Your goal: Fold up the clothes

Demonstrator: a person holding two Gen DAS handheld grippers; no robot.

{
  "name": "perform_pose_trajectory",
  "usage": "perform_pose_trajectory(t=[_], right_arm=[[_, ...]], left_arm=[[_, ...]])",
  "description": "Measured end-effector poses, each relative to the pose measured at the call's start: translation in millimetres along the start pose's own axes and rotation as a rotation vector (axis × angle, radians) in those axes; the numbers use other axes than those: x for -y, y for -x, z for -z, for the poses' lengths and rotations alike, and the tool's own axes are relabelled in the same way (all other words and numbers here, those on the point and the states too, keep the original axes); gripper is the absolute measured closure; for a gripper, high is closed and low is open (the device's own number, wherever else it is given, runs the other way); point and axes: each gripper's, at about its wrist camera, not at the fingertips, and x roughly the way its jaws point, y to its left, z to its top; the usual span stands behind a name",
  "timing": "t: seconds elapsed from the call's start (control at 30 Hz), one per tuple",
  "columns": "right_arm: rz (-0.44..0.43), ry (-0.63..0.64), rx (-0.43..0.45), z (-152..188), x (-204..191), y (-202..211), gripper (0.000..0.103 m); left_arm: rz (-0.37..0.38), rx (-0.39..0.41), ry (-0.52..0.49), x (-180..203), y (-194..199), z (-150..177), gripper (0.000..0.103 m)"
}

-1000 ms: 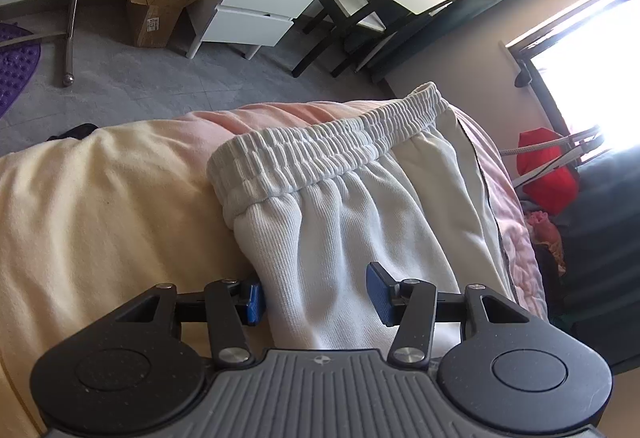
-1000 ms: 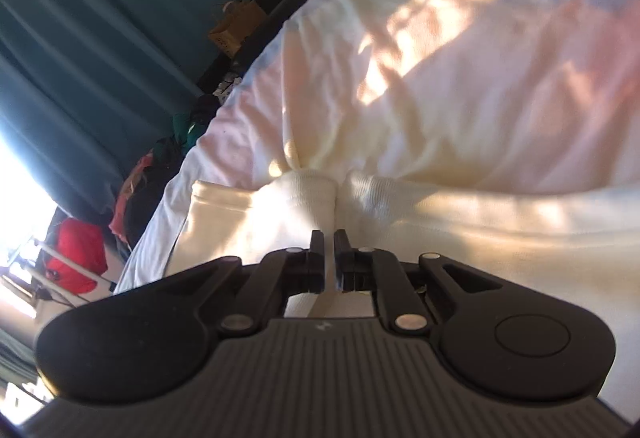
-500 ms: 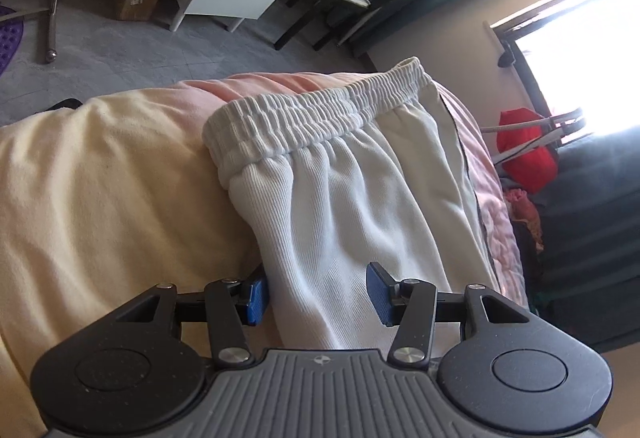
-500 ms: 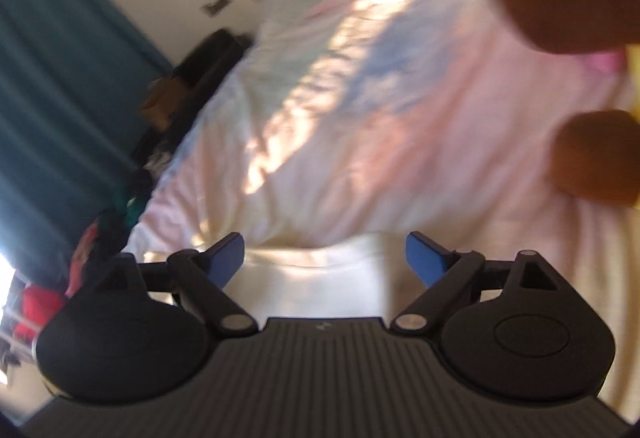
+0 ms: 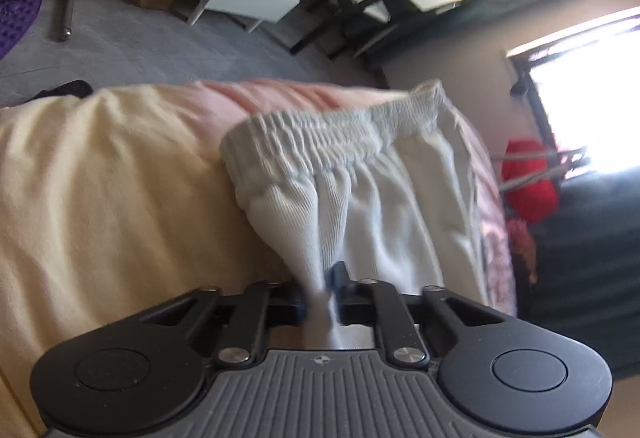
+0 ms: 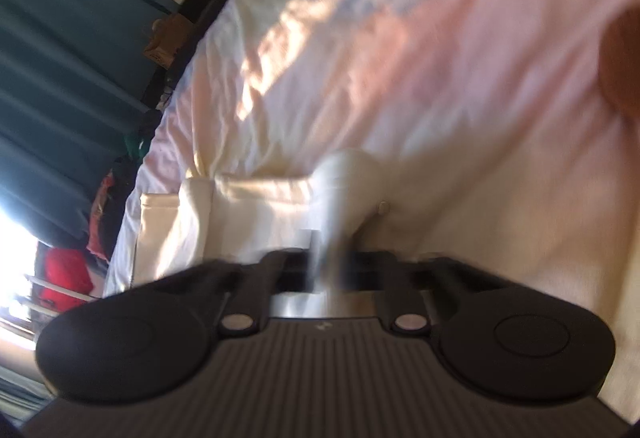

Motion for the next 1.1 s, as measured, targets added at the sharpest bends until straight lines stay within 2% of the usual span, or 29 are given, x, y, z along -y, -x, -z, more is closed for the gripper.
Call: perform_pose_trajectory(t=[0.1, 0.2, 0.3, 0.43, 0.53, 0.6, 0.77, 0.9, 1.03, 1.1], right_arm=[[-0.048, 0.017, 0.065, -2.2, -9.3, 15.1, 0.096], [-0.082, 0.002, 0.108, -5.9, -15.4, 31.6, 0.097], [-0.103, 0.007, 0.123, -13.2, -27.3, 38.0, 0.097], [-0.133, 0.068, 0.153, -24.4, -72.1, 31.8, 0.097], [-0.185, 0.123, 0.187, -30.9, -119.3, 18.5, 0.097], [-0.227, 0.163, 0.213, -33.8, -154.6, 4.6, 0.097], [-0.15, 0.283, 0.251, -30.3, -239.9, -68.2, 0.097], [-0.068, 0.324, 0.252, -17.6, -281.1, -144.3, 0.097], [0.011, 0.335, 0.218, 2.8, -296.6, -208.7, 0.097], [0.017, 0.344, 0.22, 12.4, -297.3, -229.3, 0.097]], left_arm=[[0.001, 0.05, -0.115, 16.3, 10.4, 1.9, 0.097], [0.075, 0.095, -0.115, 25.2, 28.5, 1.6, 0.097], [0.113, 0.109, -0.079, 38.4, 35.1, -8.4, 0.098], [0.134, 0.115, -0.076, 78.0, 26.4, -30.3, 0.098], [0.131, 0.159, -0.163, 126.1, 8.9, -43.5, 0.098], [0.109, 0.18, -0.196, 157.6, -15.0, -51.0, 0.098], [0.048, 0.16, -0.246, 227.5, -104.2, -73.4, 0.097], [-0.052, 0.133, -0.302, 269.0, -190.3, -78.9, 0.097], [-0.185, 0.097, -0.373, 286.4, -270.7, -77.3, 0.096], [-0.211, 0.088, -0.383, 289.9, -295.6, -77.9, 0.096]])
